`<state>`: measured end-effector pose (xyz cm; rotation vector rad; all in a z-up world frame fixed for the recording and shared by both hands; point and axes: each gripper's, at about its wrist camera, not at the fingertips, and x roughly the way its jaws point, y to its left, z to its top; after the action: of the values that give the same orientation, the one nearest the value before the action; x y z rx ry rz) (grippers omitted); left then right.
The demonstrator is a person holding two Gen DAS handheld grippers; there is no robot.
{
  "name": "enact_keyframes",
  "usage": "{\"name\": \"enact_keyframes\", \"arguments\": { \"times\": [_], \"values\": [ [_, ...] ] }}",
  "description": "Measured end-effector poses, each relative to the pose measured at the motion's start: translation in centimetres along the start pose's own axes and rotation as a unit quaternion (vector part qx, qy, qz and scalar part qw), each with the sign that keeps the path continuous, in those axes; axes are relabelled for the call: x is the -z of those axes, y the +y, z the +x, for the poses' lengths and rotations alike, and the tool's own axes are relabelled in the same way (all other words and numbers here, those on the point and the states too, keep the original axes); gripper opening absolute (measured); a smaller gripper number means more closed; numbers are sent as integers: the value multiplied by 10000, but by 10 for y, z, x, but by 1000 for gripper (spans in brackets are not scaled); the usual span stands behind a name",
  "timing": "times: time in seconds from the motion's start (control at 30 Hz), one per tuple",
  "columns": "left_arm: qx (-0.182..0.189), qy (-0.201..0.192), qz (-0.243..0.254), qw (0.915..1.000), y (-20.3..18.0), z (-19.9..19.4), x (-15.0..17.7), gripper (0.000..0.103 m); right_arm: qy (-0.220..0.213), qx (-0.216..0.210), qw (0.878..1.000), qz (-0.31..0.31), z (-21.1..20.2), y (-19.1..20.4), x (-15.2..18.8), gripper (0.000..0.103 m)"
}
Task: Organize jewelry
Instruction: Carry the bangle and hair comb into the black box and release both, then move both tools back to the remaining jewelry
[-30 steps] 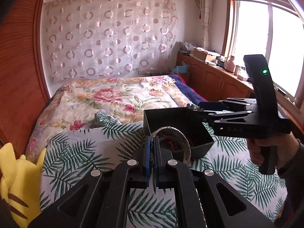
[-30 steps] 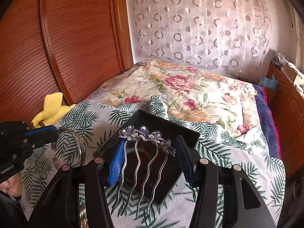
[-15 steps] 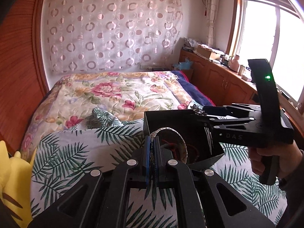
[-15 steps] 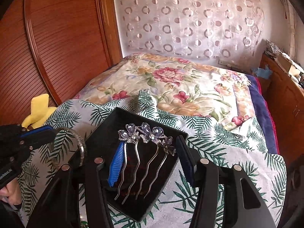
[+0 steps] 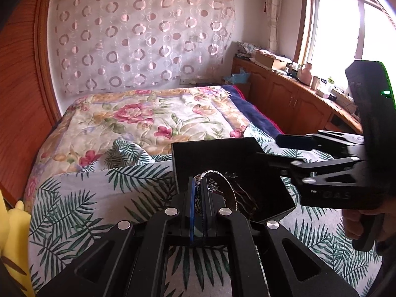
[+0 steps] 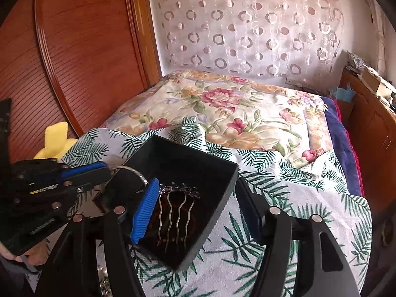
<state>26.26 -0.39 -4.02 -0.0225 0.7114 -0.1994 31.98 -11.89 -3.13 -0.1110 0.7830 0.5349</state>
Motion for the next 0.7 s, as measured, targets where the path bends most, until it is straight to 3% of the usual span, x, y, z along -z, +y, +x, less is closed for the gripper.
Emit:
{"name": "enact_keyframes", "arguments": {
  "times": [0.37, 0.4, 0.47, 0.6, 0.7],
  "values": [
    [129, 29, 76, 9999, -10, -1, 6, 5, -180, -216, 9996, 12, -56, -2, 45, 67],
    [137, -1, 75, 9999, -10, -6, 8, 9, -179, -246, 9995, -1, -60, 0, 51, 67],
    [121, -81, 96, 9998, -9, -18, 18, 34, -178, -301, 9994, -41, -68, 5, 67, 67],
    [166, -124, 123, 9997, -10, -40, 45, 42, -119, -383, 9991, -149, -81, 20, 102, 67],
    [109, -137, 109, 9998, -7, -53, 64, 60, 5, -484, 9986, -228, -84, 30, 125, 59]
  ]
}}
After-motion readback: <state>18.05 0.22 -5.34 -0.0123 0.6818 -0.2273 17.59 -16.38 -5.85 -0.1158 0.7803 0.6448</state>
